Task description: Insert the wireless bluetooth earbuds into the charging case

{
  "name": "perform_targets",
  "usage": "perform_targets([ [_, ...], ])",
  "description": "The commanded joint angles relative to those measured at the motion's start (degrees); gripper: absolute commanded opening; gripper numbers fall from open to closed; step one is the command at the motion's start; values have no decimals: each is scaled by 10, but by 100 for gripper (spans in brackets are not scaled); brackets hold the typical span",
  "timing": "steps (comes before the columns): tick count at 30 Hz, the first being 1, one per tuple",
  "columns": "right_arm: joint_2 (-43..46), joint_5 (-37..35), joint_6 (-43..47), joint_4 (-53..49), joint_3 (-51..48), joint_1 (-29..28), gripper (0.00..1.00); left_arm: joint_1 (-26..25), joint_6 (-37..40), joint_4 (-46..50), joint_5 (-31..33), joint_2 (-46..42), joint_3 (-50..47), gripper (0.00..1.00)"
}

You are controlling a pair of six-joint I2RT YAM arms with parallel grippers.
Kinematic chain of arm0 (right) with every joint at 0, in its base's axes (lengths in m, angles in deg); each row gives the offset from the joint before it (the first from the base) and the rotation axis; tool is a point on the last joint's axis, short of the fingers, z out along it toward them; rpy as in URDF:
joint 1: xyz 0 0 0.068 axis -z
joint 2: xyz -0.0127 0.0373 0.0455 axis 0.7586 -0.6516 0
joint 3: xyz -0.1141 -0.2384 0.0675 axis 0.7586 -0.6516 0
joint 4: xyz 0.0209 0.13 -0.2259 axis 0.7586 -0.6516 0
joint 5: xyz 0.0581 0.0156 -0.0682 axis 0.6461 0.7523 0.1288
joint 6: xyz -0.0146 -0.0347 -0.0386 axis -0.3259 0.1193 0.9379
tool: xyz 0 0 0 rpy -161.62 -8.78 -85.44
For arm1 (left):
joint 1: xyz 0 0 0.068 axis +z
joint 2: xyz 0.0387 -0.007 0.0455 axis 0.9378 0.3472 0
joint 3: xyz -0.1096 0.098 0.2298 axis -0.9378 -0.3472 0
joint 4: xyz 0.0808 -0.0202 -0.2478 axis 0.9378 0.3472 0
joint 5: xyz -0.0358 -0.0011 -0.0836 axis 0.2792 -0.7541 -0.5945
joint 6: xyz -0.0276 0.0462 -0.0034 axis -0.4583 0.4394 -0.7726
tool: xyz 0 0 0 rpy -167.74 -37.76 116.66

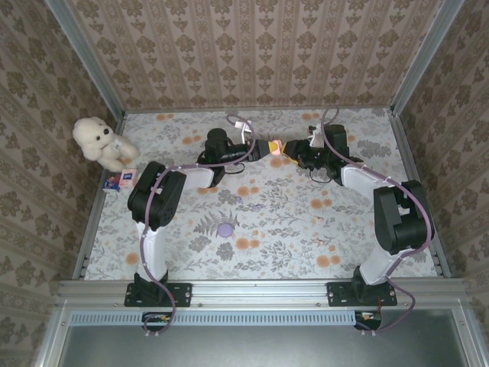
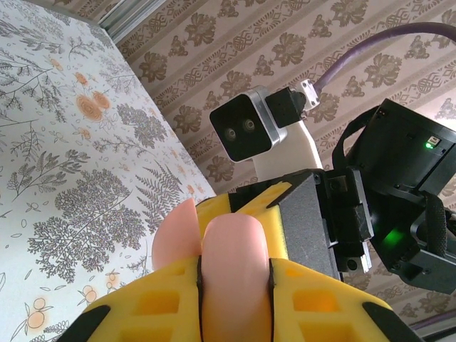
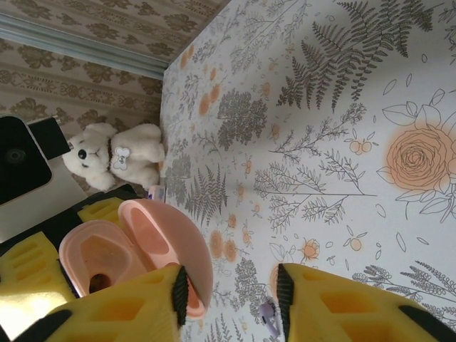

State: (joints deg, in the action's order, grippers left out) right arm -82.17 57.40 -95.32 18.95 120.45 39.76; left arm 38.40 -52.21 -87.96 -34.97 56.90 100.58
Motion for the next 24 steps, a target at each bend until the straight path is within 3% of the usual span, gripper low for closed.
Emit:
perform_targets([
  [1,-7,6,-5,9,13,4,37,-9,-4,-32,-19,-1,5,0],
  [13,-16,20,-7,15,18,4,36,-17,-1,-22,-19,7,20,0],
  [24,-16,37,2,14,18,4,23,-20,-7,-24,-20,11,26,0],
])
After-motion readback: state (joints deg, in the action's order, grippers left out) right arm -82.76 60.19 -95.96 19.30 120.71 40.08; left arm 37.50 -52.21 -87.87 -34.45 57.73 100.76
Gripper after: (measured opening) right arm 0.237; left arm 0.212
